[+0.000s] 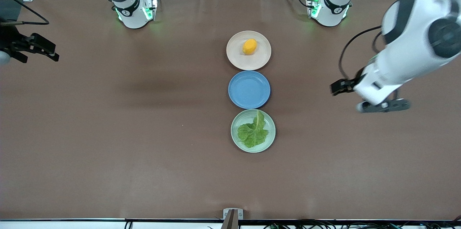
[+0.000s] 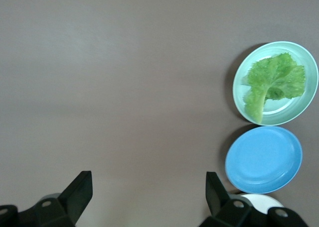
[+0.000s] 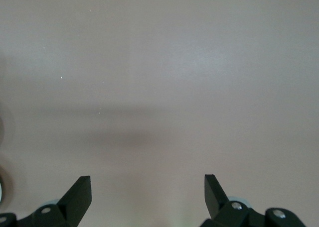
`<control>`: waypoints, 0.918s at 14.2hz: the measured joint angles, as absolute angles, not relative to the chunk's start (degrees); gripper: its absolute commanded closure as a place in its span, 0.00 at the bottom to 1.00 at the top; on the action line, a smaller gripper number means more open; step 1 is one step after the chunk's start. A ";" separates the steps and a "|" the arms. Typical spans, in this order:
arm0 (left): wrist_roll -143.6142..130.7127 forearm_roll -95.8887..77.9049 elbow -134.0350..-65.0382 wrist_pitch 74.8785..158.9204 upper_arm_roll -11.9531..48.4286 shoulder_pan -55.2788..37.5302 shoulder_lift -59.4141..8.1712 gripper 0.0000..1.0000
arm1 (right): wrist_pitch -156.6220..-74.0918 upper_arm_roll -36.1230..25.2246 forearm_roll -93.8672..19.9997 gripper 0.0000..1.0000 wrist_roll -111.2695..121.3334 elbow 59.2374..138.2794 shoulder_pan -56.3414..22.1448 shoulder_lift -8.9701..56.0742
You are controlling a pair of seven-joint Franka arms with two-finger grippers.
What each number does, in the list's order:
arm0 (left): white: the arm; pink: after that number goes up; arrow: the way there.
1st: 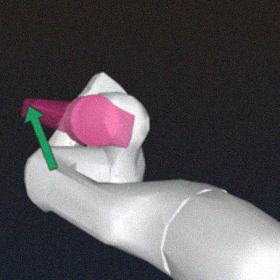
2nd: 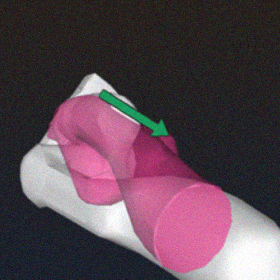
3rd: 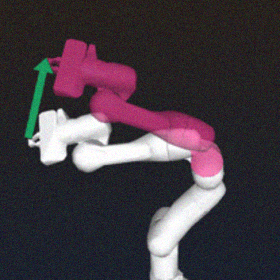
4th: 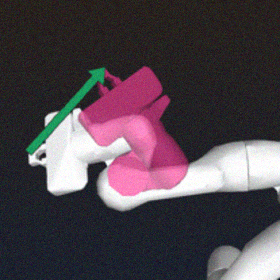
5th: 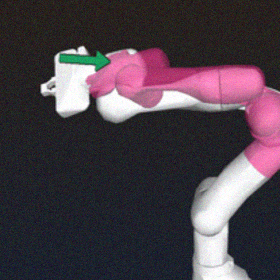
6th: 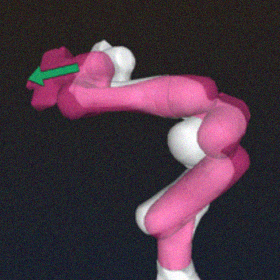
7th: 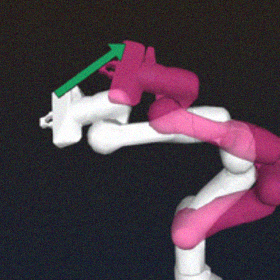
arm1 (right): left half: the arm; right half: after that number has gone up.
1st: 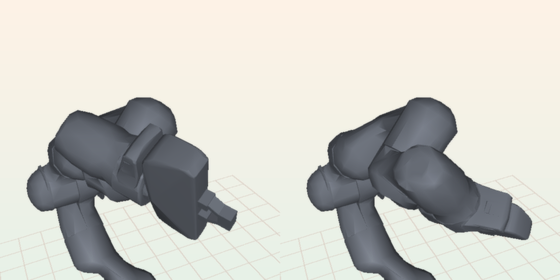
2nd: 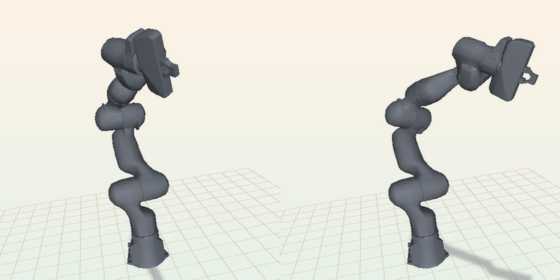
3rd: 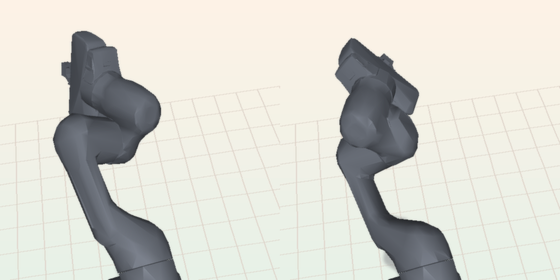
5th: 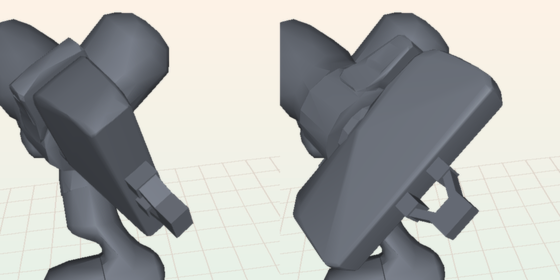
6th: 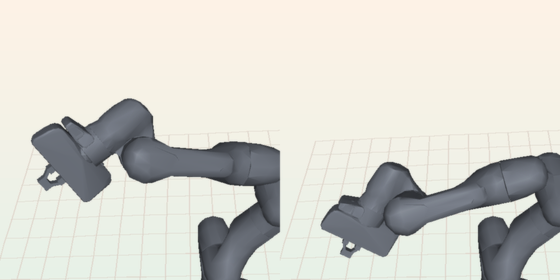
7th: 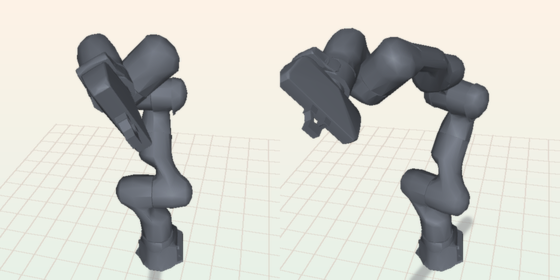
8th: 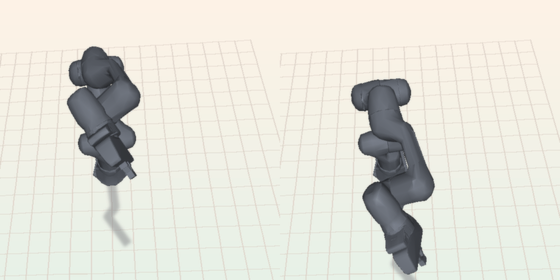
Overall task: Pick lemon and lettuce from plates
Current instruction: 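Reach the left gripper to the lettuce while the right gripper reaches the lemon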
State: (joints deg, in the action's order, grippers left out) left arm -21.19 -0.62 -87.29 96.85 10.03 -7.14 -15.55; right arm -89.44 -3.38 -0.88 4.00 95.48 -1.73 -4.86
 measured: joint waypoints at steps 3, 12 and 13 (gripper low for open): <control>-28.42 -0.62 -84.74 100.06 10.08 -10.92 -21.31 0.00 | -89.34 -3.26 -0.90 0.00 4.03 95.61 -3.99 -1.59; -78.67 -0.62 -82.30 121.40 10.13 -22.72 -34.84 0.00 | -91.15 -2.64 -8.53 0.00 -35.72 97.90 -25.14 1.19; -82.47 -0.62 -82.25 123.83 10.13 -23.46 -36.23 0.00 | -93.33 -2.55 -8.57 0.00 -41.83 99.01 -29.29 1.17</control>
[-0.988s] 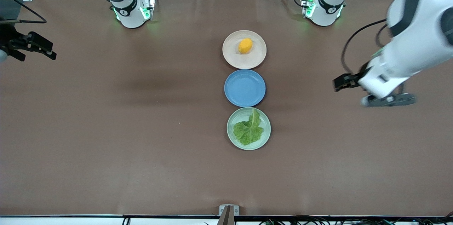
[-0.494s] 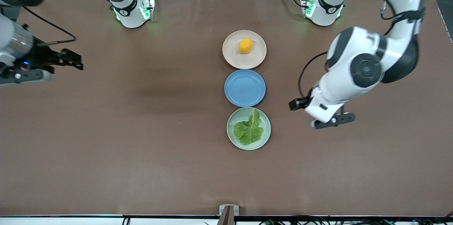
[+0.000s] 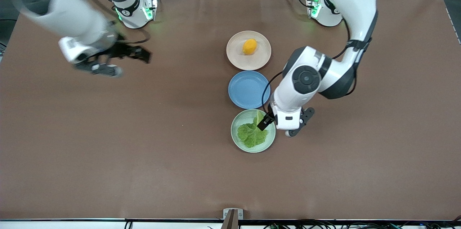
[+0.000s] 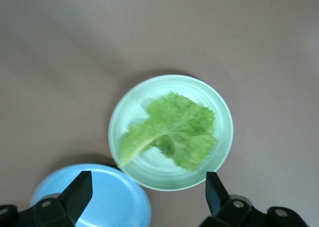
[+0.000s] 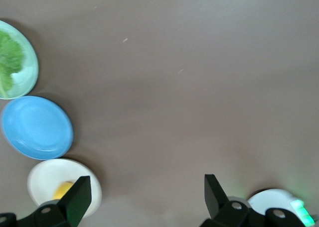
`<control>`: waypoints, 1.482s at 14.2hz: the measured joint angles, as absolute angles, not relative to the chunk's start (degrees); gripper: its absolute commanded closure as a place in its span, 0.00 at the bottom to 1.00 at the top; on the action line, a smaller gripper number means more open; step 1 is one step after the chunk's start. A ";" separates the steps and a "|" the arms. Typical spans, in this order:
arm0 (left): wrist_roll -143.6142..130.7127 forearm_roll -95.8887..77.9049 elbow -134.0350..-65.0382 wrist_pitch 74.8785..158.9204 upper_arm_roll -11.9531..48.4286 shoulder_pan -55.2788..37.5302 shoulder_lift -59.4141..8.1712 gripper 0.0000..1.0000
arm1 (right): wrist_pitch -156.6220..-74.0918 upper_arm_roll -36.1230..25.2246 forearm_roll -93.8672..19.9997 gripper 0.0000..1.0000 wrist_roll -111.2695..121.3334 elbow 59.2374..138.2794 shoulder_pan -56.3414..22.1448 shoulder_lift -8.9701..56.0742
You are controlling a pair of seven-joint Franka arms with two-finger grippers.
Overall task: Pick lemon and lettuce from plates
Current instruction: 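Reach the left gripper to the lettuce while the right gripper reaches the lemon, then lower both grippers and close them on the lettuce and lemon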
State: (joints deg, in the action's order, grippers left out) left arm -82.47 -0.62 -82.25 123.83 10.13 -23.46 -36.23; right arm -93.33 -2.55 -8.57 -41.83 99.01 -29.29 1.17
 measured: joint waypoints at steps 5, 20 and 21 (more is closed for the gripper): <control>-93.58 -0.62 -82.02 136.77 9.93 -25.63 -42.37 0.00 | -109.54 -2.31 -8.62 0.00 -68.06 107.72 -47.67 1.97; -94.56 -0.57 -81.52 143.17 8.47 -28.39 -50.23 0.26 | -138.05 -2.75 -1.64 0.00 -104.07 108.05 -71.66 27.62; -94.56 -0.57 -81.52 143.17 8.44 -28.39 -50.31 0.30 | -138.05 -2.77 -1.20 0.00 -104.27 107.25 -72.00 28.72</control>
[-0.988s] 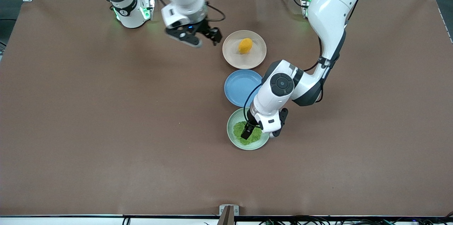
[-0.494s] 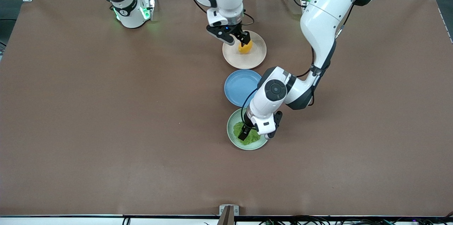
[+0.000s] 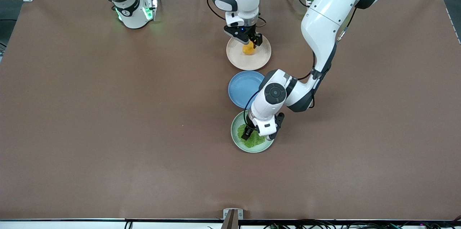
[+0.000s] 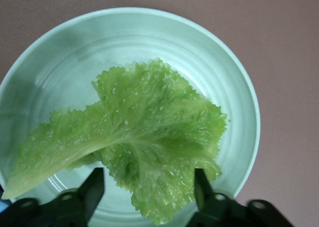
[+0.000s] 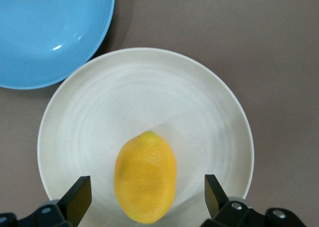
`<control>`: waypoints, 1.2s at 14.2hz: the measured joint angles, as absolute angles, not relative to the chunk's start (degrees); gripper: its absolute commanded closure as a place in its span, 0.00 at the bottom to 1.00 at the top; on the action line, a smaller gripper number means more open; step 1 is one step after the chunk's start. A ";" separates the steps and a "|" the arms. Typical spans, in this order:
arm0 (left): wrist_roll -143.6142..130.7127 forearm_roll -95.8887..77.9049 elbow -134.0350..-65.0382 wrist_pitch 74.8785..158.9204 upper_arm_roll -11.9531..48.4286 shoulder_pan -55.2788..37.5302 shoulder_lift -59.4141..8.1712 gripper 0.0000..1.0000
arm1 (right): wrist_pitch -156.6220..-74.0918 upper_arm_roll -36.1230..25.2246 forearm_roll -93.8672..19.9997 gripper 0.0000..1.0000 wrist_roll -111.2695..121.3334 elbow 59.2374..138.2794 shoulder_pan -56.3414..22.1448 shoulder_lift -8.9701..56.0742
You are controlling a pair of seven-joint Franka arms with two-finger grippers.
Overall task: Pick lemon and lettuce from plates
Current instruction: 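Lower both grippers and close them on the lettuce and lemon, then lift the lettuce with the left gripper while the right gripper lifts the lemon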
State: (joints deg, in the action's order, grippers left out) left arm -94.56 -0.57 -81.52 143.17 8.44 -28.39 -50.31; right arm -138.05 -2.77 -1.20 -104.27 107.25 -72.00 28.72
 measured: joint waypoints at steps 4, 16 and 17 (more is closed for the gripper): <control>-94.56 -0.57 -81.52 143.17 8.41 -28.39 -50.41 0.47 | -138.08 -2.81 0.27 0.06 -105.52 104.33 -72.67 32.75; -94.56 -0.56 -81.33 143.16 8.38 -28.39 -50.44 0.97 | -135.21 -4.29 1.73 1.00 -103.22 100.82 -71.52 34.44; -94.56 -0.56 -81.21 143.16 8.38 -28.39 -50.44 0.99 | -132.96 -4.46 1.73 1.00 -99.76 100.25 -70.03 33.01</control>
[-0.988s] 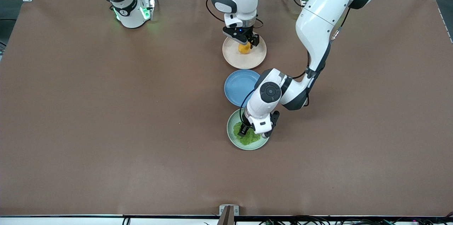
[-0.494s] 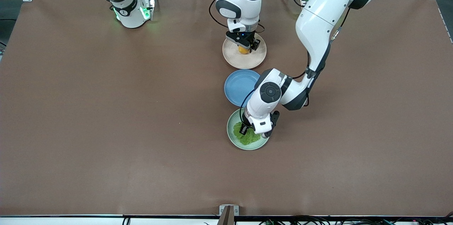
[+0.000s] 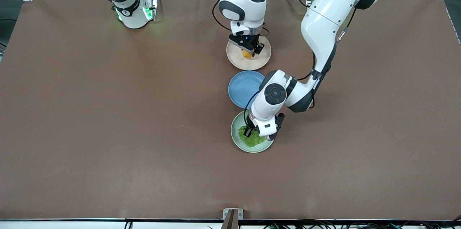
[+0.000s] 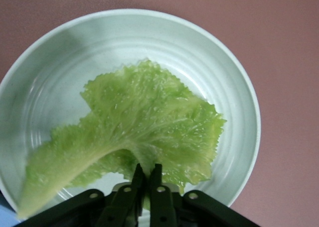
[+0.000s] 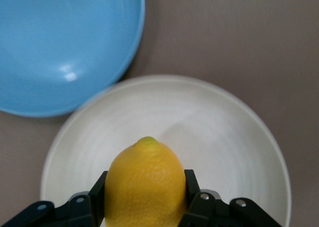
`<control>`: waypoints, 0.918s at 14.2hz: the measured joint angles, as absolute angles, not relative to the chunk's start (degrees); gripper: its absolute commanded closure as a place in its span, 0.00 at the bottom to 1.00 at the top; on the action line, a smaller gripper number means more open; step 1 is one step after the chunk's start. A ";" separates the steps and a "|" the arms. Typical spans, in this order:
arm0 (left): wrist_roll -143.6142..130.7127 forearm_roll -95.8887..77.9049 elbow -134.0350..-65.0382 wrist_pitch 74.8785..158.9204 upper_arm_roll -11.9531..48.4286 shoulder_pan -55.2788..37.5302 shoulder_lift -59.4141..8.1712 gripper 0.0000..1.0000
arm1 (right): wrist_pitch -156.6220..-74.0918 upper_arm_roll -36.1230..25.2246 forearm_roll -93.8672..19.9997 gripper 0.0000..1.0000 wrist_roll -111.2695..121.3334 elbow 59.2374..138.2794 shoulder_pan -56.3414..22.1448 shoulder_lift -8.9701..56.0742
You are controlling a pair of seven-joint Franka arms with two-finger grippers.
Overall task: Pick lemon and lettuce from plates
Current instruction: 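Lift the lettuce with the left gripper while the right gripper lifts the lemon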
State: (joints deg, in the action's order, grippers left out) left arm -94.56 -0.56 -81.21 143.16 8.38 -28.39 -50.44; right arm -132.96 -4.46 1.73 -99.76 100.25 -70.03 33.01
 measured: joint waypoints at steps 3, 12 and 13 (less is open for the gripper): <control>-94.56 -0.56 -80.86 142.93 8.37 -28.36 -50.35 0.99 | -126.38 -4.65 1.24 1.00 -85.52 99.92 -62.66 26.14; -94.53 -0.56 -78.83 129.80 8.22 -26.23 -42.15 0.99 | -123.86 -5.17 -1.93 1.00 -28.76 114.70 -29.37 14.24; -94.27 -0.56 -78.77 126.39 8.20 -25.11 -40.02 0.99 | -124.03 -5.18 -1.95 1.00 -23.70 115.25 -25.99 14.21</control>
State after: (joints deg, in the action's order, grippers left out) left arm -94.27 -0.56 -78.77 126.39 8.20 -25.11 -40.02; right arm -124.03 -5.18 -1.95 -23.70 115.25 -25.99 14.21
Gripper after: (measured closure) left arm 0.943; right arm 0.379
